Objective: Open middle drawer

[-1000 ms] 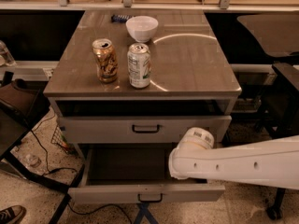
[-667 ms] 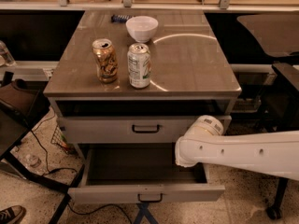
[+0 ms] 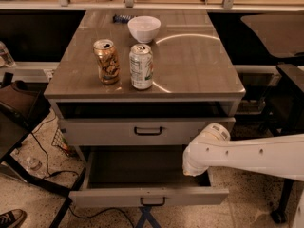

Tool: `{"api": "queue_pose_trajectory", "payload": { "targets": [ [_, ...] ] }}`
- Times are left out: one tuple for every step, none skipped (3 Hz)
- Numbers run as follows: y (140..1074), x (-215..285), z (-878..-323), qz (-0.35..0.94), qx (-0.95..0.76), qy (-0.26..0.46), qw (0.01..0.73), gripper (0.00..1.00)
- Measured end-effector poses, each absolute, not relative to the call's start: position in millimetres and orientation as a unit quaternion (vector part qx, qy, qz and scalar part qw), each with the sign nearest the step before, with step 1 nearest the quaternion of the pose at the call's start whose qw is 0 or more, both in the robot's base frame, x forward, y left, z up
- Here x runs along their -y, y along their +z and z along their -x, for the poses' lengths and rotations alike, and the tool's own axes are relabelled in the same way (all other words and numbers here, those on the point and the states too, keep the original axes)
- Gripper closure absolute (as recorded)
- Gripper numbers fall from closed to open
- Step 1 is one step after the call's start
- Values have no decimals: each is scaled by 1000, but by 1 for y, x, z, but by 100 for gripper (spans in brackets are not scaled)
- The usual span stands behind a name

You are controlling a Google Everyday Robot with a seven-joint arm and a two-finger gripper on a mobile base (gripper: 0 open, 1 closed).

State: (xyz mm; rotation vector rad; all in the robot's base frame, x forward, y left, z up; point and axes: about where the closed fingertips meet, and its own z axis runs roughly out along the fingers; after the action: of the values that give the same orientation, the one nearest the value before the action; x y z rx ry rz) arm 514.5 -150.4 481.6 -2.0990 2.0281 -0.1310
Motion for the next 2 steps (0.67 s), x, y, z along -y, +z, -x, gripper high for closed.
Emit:
{"api": "queue_pose_trajectory", "payload": {
  "targets": [
    [470,152,-516,712,-694,-37,104,100],
    [434,159,-522,700,-707,-9,101,100]
  ]
}}
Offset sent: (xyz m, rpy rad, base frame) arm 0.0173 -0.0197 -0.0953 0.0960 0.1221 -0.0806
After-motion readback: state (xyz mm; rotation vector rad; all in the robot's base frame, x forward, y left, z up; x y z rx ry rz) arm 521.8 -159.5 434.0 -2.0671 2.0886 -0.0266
